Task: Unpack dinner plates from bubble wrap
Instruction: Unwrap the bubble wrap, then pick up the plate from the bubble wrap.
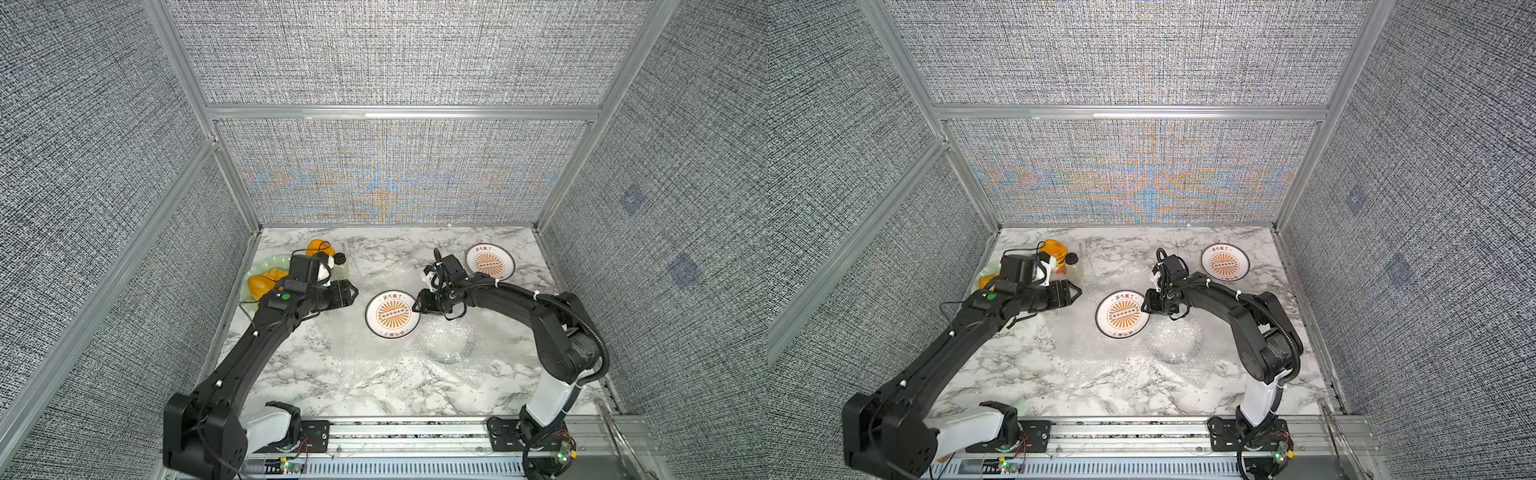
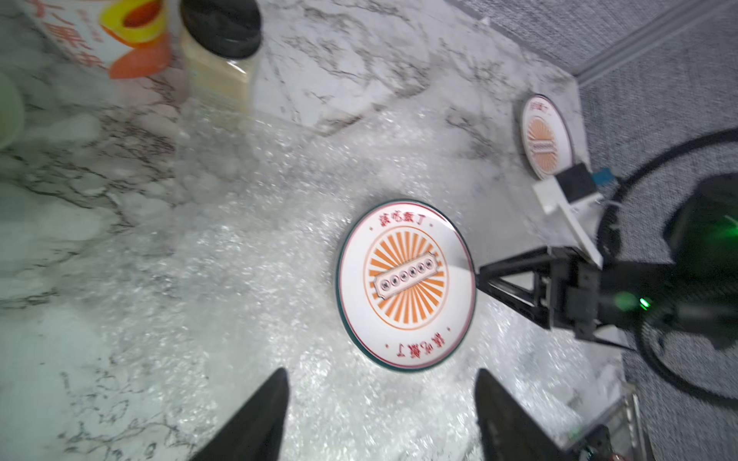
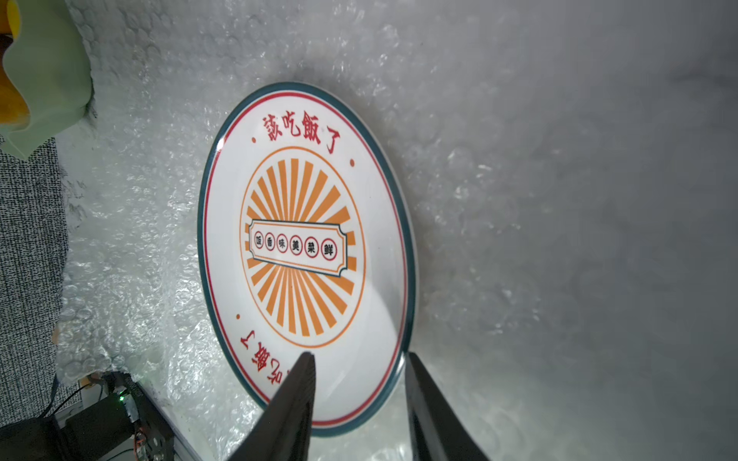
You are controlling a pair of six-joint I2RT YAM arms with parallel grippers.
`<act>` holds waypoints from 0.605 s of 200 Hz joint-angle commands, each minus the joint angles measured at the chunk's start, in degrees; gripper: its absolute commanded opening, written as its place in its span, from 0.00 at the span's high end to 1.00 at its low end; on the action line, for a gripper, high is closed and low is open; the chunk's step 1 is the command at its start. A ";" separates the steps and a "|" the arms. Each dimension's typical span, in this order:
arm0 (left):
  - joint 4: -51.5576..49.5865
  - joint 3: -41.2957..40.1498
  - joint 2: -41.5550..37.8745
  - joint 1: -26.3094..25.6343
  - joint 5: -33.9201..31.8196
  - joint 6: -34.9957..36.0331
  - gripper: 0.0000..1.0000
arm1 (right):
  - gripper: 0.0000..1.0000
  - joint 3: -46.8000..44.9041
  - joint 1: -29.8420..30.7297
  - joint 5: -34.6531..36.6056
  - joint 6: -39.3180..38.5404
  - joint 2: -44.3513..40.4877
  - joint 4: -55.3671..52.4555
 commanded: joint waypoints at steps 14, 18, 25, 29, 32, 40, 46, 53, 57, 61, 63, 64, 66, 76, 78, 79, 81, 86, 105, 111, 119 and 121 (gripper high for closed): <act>8.99 -9.10 -9.60 0.09 11.40 3.54 0.01 | 0.60 1.09 0.03 -0.24 -0.08 2.25 -0.34; 9.83 -10.11 -10.63 0.09 11.52 3.19 0.01 | 0.60 1.13 0.10 -0.24 -0.07 2.46 -0.30; 10.54 -11.19 -12.25 0.10 11.00 2.60 0.01 | 0.60 1.26 0.06 -0.39 -0.07 2.73 -0.09; 10.76 -11.73 -12.96 0.10 10.72 2.43 0.01 | 0.60 1.23 0.10 -0.41 -0.07 2.90 -0.08; 10.80 -11.96 -13.32 0.10 10.51 2.30 0.01 | 0.61 1.29 0.06 -0.46 -0.07 3.00 -0.01; 10.91 -12.44 -14.03 0.09 10.27 2.22 0.01 | 0.61 1.37 0.10 -0.41 -0.07 3.26 0.08; 10.89 -12.58 -14.20 0.10 10.13 2.10 0.01 | 0.61 1.40 0.06 -0.41 -0.09 3.51 0.18; 10.81 -12.64 -14.02 0.08 10.08 1.93 0.01 | 0.62 1.61 0.10 -0.32 -0.11 3.86 -0.02; 10.72 -12.57 -13.78 0.08 10.19 1.89 0.01 | 0.62 1.74 0.04 -0.30 -0.07 4.11 -0.15; 10.63 -12.47 -13.51 0.09 10.37 1.91 0.01 | 0.64 1.75 0.09 -0.32 -0.07 4.20 -0.13; 10.56 -12.33 -13.35 0.09 10.45 1.92 0.01 | 0.64 1.75 0.10 -0.37 -0.07 4.30 -0.02; 10.55 -12.30 -13.31 0.09 10.47 1.83 0.01 | 0.64 1.75 0.10 -0.43 -0.07 4.29 0.08; 10.54 -12.24 -13.16 0.10 10.48 1.83 0.01 | 0.65 1.71 0.08 -0.59 -0.07 4.32 0.20; 10.30 -12.08 -12.46 0.10 10.19 1.70 0.01 | 0.67 1.42 0.08 -1.22 0.11 4.41 0.94; 10.21 -12.01 -12.29 0.10 10.15 1.71 0.01 | 0.68 1.41 0.10 -1.32 0.08 4.42 1.08; 10.20 -11.97 -12.25 0.10 10.14 1.72 0.01 | 0.68 1.36 0.10 -1.35 0.10 4.43 1.20; 10.12 -11.89 -12.13 0.10 10.07 1.74 0.01 | 0.69 1.32 0.10 -1.37 0.10 4.42 1.32; 9.97 -11.85 -11.77 0.08 10.01 1.71 0.01 | 0.71 1.31 0.06 -1.58 0.11 4.55 1.52; 9.90 -11.60 -10.75 0.04 10.38 1.74 0.01 | 0.76 1.40 0.09 -2.14 0.02 5.33 2.02; 9.83 -11.50 -10.49 0.09 10.56 1.73 0.01 | 0.78 1.40 0.08 -2.25 0.10 5.49 2.25; 9.83 -11.47 -10.37 0.10 10.49 1.81 0.01 | 0.80 1.40 0.04 -2.19 0.24 5.68 2.30; 9.83 -11.46 -10.32 0.10 10.42 1.82 0.01 | 0.80 1.40 0.09 -2.17 0.27 5.68 2.30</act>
